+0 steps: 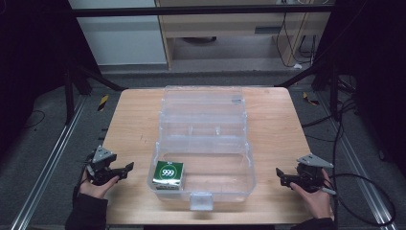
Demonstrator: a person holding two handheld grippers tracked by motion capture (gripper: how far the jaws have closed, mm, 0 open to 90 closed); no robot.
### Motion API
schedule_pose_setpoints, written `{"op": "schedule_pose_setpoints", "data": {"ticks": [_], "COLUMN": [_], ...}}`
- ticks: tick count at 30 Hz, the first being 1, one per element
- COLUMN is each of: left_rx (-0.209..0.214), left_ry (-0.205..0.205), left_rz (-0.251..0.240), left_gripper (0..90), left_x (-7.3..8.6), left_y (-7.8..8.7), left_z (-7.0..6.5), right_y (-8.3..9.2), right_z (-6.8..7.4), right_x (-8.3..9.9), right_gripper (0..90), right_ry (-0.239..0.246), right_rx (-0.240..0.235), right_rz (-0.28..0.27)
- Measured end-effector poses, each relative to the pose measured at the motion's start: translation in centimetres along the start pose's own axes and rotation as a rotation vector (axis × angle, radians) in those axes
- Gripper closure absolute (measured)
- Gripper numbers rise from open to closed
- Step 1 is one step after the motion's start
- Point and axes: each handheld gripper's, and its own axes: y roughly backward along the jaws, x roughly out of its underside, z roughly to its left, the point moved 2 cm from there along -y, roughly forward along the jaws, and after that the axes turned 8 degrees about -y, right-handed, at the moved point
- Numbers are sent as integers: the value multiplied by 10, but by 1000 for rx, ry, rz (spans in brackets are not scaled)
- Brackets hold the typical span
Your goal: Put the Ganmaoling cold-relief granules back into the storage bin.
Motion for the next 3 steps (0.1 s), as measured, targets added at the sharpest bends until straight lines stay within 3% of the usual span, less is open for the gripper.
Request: {"op": "schedule_pose_setpoints", "data": {"ticks": [3], "left_rx": [-22], "left_ry": [23], "left_rz": [22], "left_gripper": [197], "left_x": [8], "left_y": [-5], "left_z": [2], "right_y": [1], "right_z": [-1], "right_x": [0], "right_gripper": [21], "right_ry": [-5], "right_rx": [2], "right_rz": [1]}}
